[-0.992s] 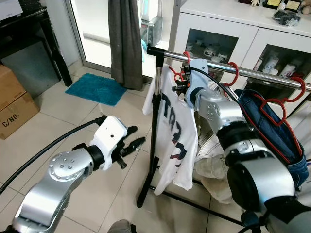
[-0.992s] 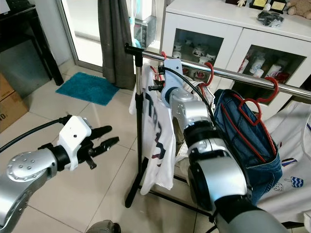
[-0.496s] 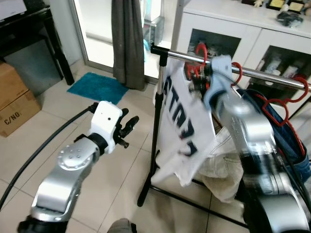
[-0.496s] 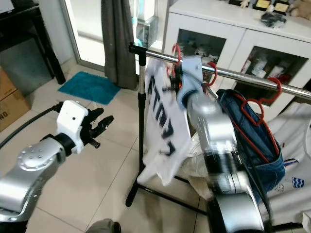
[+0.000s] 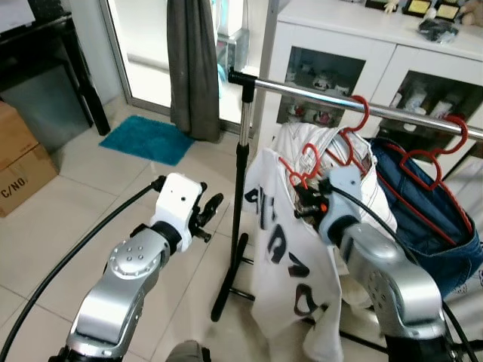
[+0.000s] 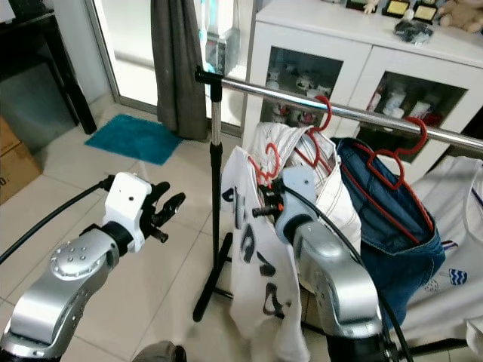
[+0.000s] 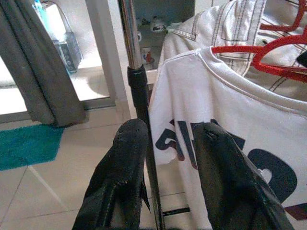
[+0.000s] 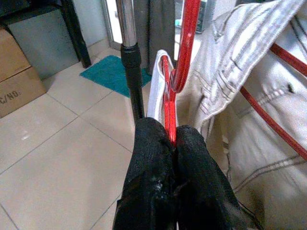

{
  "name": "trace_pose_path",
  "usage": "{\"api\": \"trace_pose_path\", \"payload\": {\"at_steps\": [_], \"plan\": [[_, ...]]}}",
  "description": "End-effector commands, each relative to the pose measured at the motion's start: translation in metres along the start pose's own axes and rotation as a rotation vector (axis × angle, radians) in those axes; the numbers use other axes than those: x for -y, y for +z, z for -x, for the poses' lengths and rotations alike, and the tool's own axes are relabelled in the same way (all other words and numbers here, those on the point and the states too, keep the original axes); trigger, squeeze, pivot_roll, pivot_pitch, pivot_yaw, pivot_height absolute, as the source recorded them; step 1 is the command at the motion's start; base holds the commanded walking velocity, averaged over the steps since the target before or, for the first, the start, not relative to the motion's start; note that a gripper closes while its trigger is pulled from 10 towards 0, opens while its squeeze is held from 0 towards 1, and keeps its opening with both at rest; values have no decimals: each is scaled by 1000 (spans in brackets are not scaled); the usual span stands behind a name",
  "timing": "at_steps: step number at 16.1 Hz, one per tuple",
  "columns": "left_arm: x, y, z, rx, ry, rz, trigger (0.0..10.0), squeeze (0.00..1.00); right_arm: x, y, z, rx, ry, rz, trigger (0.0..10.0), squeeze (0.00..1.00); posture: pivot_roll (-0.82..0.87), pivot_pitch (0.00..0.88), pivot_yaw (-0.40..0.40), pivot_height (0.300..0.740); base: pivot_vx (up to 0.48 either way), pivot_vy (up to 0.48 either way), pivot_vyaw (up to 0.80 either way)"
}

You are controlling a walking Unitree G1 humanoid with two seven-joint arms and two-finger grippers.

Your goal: Hang hanger

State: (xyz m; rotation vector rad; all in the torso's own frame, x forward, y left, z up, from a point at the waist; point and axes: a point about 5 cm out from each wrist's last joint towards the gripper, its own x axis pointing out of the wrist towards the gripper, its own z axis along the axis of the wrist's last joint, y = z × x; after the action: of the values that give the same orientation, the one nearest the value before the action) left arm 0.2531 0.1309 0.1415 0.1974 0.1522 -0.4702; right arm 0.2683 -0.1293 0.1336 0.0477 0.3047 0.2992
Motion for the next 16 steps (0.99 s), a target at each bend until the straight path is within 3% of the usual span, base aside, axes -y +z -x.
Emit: {"api": "trace_pose_path", "payload": {"at_steps": [1, 8, 9, 10, 11, 16], "plan": [[3, -1, 1, -10, -1, -12, 10000, 0, 3, 7, 7, 52, -8, -6, 0, 0, 120, 2, -58, 740, -315, 0, 0], [0, 4, -5, 1, 7, -9, 10000, 0, -10, 16, 10, 109, 76, -30, 0, 0, 126, 0, -44, 740, -225, 0, 0], [2, 8, -11, 23, -31, 30, 10000, 0, -20, 24, 10, 142, 155, -46, 0, 0, 122, 0, -41, 740, 0, 0, 0], [3, 12, -15, 52, -44, 59, 10000, 725, -26, 27, 10, 153, 193, -50, 0, 0, 120, 0, -38, 740, 0, 0, 0], [4, 15, -18, 55, -59, 81, 10000, 1000, -30, 30, 10, 162, 226, -50, 0, 0, 120, 0, -38, 740, 0, 0, 0], [13, 24, -40, 22, -117, 97, 10000, 1000, -45, 42, 12, 208, 378, -68, 0, 0, 120, 0, -47, 740, 0, 0, 0]]}}
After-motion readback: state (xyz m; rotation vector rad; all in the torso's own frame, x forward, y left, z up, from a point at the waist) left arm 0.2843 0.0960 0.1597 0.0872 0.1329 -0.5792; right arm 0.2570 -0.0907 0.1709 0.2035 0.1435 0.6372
